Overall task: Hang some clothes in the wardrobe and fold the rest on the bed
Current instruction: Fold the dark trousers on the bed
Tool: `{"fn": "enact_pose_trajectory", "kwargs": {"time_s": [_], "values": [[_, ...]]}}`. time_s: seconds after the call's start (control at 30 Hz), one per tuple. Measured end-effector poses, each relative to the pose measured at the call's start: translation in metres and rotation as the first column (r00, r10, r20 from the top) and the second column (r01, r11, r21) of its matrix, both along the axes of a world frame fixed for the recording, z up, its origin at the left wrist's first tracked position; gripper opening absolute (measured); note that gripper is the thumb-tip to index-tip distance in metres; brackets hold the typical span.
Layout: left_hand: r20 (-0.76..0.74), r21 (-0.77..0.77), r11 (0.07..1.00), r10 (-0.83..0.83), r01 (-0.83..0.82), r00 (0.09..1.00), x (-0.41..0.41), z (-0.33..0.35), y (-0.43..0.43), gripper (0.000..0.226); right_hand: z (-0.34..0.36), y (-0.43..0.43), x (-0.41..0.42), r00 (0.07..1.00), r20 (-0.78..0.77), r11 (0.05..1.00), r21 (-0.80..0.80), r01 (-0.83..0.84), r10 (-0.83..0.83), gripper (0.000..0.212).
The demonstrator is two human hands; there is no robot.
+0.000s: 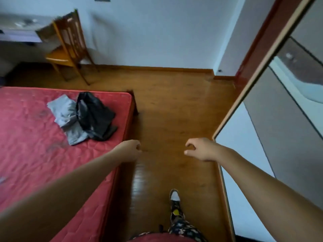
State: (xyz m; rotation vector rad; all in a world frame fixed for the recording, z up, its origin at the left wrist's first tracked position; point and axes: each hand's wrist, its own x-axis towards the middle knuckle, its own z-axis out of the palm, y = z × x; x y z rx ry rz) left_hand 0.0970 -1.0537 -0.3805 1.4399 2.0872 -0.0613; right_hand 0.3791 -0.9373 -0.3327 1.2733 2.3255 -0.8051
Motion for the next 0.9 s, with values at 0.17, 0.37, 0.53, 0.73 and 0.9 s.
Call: {"fn": "enact_pose_trajectory", "kwargs": {"time_s": [0.17, 0.37, 0.53, 0.73, 0.9], "values": [[-0.024, -0.052, 0.942, 0.330, -0.331, 0.944, -0.077, -0.004, -0.012, 0.038, -0.018, 0.083, -0.128, 0.958, -0.004, 0.958, -0.016, -0.285, 0.285, 0.051], [-0.024, -0.112, 0.796, 0.596, -0.595, 0.803, -0.126, -0.012, -0.038, 0.047, -0.038, 0.125, -0.260, 0.833, 0.031, 0.834, -0.023, -0.551, 0.552, 0.053], [0.017, -0.111, 0.686, 0.725, -0.719, 0.688, -0.172, -0.020, -0.041, 0.047, -0.051, 0.131, -0.360, 0.712, 0.062, 0.715, -0.032, -0.699, 0.699, 0.054], [0.044, -0.068, 0.673, 0.740, -0.737, 0.672, -0.256, -0.042, -0.009, 0.044, -0.067, 0.148, -0.462, 0.653, 0.109, 0.657, -0.008, -0.754, 0.750, 0.053], [0.076, -0.147, 0.694, 0.718, -0.705, 0.692, -0.317, -0.059, 0.020, 0.051, -0.077, 0.176, -0.523, 0.661, 0.159, 0.673, -0.032, -0.739, 0.734, 0.053]]}}
